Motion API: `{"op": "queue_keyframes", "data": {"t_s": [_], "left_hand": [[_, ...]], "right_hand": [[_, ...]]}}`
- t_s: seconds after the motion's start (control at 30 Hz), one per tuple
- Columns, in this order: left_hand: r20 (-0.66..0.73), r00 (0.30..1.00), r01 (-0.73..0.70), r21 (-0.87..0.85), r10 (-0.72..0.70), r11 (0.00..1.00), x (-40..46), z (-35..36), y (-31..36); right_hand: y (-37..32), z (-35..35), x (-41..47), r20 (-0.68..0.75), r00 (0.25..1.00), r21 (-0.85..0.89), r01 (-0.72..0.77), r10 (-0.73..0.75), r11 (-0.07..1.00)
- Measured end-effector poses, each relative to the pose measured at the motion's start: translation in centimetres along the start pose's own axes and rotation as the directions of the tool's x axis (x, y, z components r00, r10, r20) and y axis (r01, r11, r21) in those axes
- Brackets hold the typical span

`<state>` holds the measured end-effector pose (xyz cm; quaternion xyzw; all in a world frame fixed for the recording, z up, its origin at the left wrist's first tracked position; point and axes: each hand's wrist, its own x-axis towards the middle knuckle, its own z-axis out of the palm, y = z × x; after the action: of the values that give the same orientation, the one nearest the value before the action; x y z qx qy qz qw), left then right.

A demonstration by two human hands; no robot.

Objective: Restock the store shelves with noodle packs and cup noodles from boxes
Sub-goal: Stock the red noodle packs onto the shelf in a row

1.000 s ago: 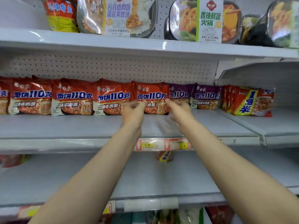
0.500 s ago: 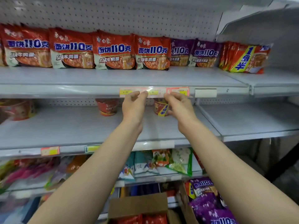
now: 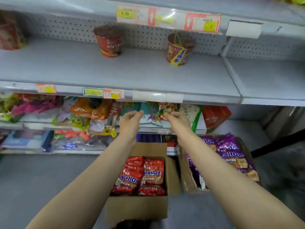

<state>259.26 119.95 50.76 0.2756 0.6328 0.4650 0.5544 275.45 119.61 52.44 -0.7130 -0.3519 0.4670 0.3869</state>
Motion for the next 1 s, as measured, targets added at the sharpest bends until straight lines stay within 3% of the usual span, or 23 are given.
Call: {"op": "queue_keyframes", "data": {"t_s": [0.2,0.3,0.6,1.0], "left_hand": [[-0.091,0.972,0.222,0.031,-0.218,0.975,-0.1,-1.4,-9.4],[-0.151,0.953,0.273,0.056,-0.262,0.960,0.4,-1.8,-13.8],[-0.056,0.903,0.429,0.142,-0.426,0.892,4.7,-3.1,-27.4],[-0.016,0.846,0.508,0.328,-0.533,0.796,11.3,-5.2,-45.1]], "right_hand": [[10.7,0.3,2.3,-0.007,0.981,-0.113,-0.192,0.193,0.975],[14.6,0.6,2.6,0.019,0.963,-0.203,-0.261,0.270,0.944],[28.8,2.9,6.1,-0.005,0.891,-0.314,-0.432,0.453,0.846],[46.8,6.7,11.2,-0.078,0.795,-0.434,-0.571,0.602,0.697]]}}
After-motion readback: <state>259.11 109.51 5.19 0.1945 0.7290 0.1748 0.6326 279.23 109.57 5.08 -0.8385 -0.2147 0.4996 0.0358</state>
